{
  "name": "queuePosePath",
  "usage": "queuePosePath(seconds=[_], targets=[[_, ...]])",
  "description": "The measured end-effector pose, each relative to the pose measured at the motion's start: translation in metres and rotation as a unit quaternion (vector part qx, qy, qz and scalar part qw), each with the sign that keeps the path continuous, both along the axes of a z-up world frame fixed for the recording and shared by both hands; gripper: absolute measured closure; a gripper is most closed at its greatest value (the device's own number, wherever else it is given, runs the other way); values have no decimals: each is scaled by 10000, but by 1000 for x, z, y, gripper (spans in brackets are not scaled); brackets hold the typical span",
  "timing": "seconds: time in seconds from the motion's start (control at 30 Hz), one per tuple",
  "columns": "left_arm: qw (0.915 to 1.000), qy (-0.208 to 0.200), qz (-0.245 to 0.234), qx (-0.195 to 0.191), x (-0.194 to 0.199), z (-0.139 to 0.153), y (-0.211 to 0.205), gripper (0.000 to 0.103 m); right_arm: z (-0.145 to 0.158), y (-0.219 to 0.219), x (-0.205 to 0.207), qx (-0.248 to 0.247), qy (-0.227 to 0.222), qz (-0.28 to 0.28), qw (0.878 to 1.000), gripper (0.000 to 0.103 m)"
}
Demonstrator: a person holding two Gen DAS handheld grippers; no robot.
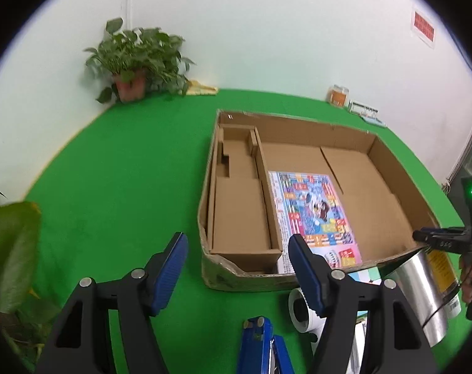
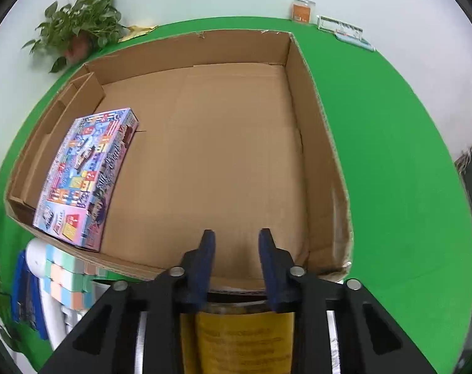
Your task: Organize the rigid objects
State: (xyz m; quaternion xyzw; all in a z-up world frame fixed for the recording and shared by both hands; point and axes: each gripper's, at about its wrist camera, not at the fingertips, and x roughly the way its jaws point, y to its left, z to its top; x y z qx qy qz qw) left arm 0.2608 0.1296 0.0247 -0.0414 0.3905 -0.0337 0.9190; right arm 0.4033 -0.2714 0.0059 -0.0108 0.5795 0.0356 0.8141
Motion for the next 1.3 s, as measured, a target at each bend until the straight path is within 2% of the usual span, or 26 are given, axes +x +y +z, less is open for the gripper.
queuePosePath(seconds=[0.13,0.3,0.37,0.4,0.43,0.47,0.53,0.63,0.73,0.87,1.1,1.13,1.17,1.23,1.3], targets=[[9998,-77,-107,113,-9,13,2,36,-1,7,-9,-52,-49,10,10000,78],[9993,-89,-309,168,-16,9,-10,36,1,11,-16,-72,-308,-83,9995,75],[9990,-147,-351,244,-20,8,-15,32,24,17,-36,-53,-765,-100,9970,43],[9988,-200,-381,244,-23,9,-17,29,36,16,-45,-3,-1004,-3,9949,8],[9986,-255,-401,242,-25,10,-18,23,56,23,-64,17,-1493,151,9887,0],[9982,-357,-402,269,-29,13,-21,22,71,31,-80,-37,-1870,297,9819,0],[9975,-503,-416,260,-39,17,-27,22,89,44,-106,-76,-2275,513,9724,0],[9966,-577,-576,-149,-55,20,-39,22,101,51,-133,39,-2497,496,9671,0],[9947,-778,-509,-443,-78,21,-48,22,100,53,-157,157,-2551,300,9663,0],[9930,-968,-403,-549,-101,17,-57,20,84,60,-186,52,-2535,265,9670,0],[9930,-373,-703,-871,-110,-3,-66,21,57,53,-204,142,-2132,217,9767,1],[9928,-359,-711,-900,-113,-5,-67,29,57,49,-206,139,-2138,210,9766,1],[9927,-375,-709,-902,-118,-7,-70,58,56,43,-211,160,-2155,169,9762,1],[9920,-198,-868,-900,-120,-10,-73,84,57,26,-217,209,-2126,43,9769,0],[9905,-245,-959,-953,-125,-11,-79,80,51,5,-215,300,-2002,-231,9790,0]])
